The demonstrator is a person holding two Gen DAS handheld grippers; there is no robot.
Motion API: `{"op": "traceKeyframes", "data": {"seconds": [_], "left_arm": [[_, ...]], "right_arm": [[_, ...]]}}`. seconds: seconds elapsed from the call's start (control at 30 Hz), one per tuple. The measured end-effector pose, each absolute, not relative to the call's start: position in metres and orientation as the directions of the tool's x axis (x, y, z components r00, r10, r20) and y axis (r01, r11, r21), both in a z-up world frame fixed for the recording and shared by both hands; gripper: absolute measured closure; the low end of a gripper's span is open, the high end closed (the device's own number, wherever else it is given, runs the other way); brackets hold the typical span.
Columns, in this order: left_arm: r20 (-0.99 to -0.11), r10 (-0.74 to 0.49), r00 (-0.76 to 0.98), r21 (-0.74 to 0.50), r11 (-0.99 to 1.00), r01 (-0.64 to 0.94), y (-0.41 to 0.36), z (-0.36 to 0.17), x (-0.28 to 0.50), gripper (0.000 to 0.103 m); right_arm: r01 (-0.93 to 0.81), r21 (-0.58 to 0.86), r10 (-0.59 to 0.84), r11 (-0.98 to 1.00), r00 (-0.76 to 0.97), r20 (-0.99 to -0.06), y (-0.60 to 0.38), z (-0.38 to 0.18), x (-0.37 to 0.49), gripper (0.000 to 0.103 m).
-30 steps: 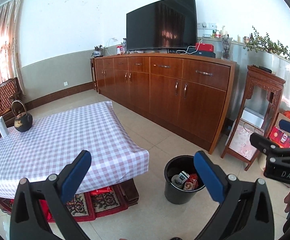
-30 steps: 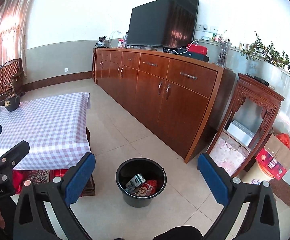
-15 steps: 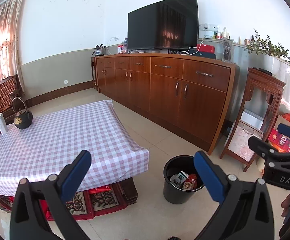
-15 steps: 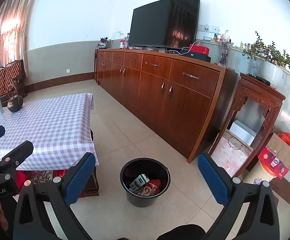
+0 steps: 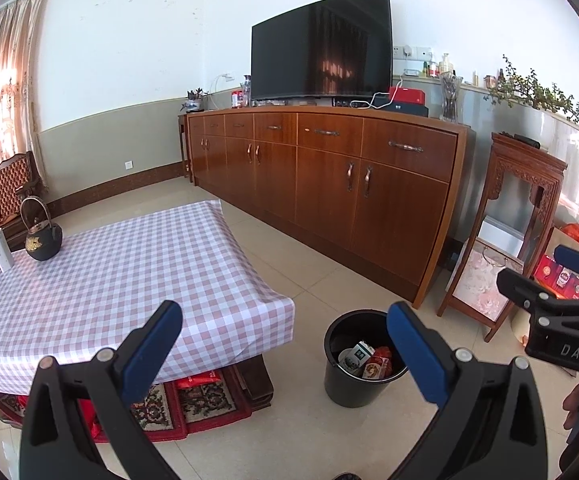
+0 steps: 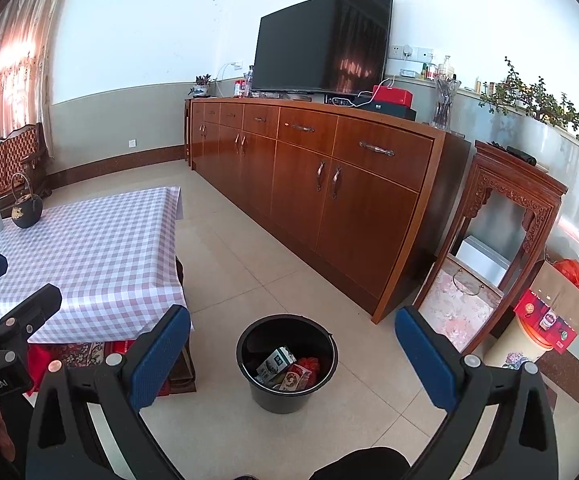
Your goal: Collect trash
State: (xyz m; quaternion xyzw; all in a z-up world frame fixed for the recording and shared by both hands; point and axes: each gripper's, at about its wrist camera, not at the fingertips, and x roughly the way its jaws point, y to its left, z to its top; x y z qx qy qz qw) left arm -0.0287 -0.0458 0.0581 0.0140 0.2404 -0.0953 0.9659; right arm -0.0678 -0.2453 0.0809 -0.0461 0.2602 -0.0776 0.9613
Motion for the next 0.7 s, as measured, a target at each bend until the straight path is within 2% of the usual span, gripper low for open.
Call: {"op": "traceKeyframes", "data": {"seconds": [0.7], "left_arm": [[-0.479,-0.185,0.858,-0.016,0.979,0.202,-0.0463,0.0557,-0.0281,0.000]], "right_arm": [[0.127,-0.124,-0.172,0.984,0.853,-0.493,-0.2462,0.0794,-0.0675,0.000]]}}
